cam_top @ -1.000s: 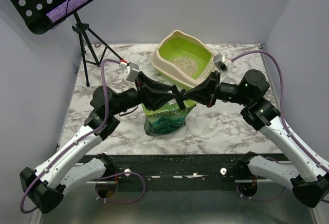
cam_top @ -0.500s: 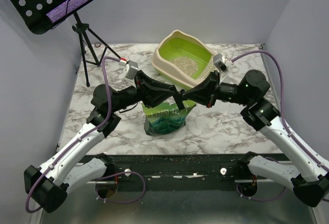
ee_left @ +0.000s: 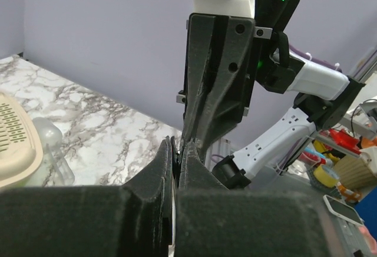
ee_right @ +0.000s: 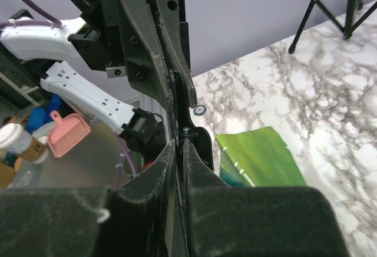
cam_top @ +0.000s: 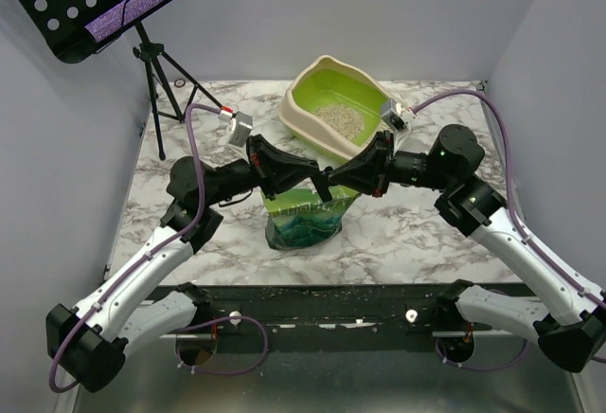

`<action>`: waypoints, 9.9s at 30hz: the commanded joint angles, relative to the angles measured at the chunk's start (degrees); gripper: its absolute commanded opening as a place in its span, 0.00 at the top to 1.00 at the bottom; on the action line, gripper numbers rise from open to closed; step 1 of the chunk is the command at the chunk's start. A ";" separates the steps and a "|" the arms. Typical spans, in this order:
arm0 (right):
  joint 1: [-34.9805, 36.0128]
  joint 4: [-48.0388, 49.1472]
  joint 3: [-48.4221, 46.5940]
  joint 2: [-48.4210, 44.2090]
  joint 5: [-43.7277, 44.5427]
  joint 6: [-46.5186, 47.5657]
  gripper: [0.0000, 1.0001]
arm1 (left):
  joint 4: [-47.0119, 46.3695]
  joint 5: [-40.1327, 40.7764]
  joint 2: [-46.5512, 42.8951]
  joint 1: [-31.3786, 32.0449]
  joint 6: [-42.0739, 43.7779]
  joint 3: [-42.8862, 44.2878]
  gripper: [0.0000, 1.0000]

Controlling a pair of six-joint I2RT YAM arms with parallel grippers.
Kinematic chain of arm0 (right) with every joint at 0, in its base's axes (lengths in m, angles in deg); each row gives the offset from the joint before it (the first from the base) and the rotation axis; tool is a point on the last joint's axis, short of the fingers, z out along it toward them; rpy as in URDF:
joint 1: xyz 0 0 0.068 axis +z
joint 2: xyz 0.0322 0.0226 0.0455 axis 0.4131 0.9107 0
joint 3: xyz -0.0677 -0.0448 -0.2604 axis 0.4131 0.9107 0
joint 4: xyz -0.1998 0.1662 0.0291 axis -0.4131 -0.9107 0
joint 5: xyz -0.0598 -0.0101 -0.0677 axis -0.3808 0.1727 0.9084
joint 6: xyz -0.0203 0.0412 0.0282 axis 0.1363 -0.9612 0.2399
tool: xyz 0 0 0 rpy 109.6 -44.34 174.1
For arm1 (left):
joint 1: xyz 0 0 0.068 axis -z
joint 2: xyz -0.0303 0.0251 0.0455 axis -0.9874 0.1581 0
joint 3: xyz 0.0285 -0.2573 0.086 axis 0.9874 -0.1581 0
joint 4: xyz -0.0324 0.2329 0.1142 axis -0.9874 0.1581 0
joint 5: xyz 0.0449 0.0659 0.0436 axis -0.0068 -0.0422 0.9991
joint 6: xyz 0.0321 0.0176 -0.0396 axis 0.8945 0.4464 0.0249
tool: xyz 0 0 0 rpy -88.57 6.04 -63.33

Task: Fill the litter box with clean litter

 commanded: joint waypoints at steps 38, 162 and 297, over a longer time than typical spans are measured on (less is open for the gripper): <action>6.45 -1.90 0.00 0.10 -3.65 8.47 0.23 | 0.30 -11.27 -4.56 -0.29 2.50 -0.45 1.00; -0.06 -29.41 -11.25 18.74 -2.15 62.18 1.00 | 43.80 18.70 0.62 7.00 48.90 -5.81 0.95; 3.90 -25.29 -6.25 0.29 72.10 1.54 0.00 | 49.35 56.91 -4.56 8.93 42.67 13.35 0.01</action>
